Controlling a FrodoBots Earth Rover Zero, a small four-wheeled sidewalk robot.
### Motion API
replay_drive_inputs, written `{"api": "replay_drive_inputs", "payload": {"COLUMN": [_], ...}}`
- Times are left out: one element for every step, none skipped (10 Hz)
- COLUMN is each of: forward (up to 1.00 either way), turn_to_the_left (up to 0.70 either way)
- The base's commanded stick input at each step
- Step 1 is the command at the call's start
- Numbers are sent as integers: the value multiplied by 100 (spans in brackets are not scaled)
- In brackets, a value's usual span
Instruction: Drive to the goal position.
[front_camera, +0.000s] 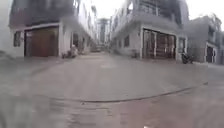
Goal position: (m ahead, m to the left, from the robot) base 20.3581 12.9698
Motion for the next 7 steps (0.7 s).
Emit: {"api": "replay_drive_inputs", "payload": {"forward": [100,100,100,100,100,100,100], "turn_to_the_left": [2,2,2,2,2,2,2]}}
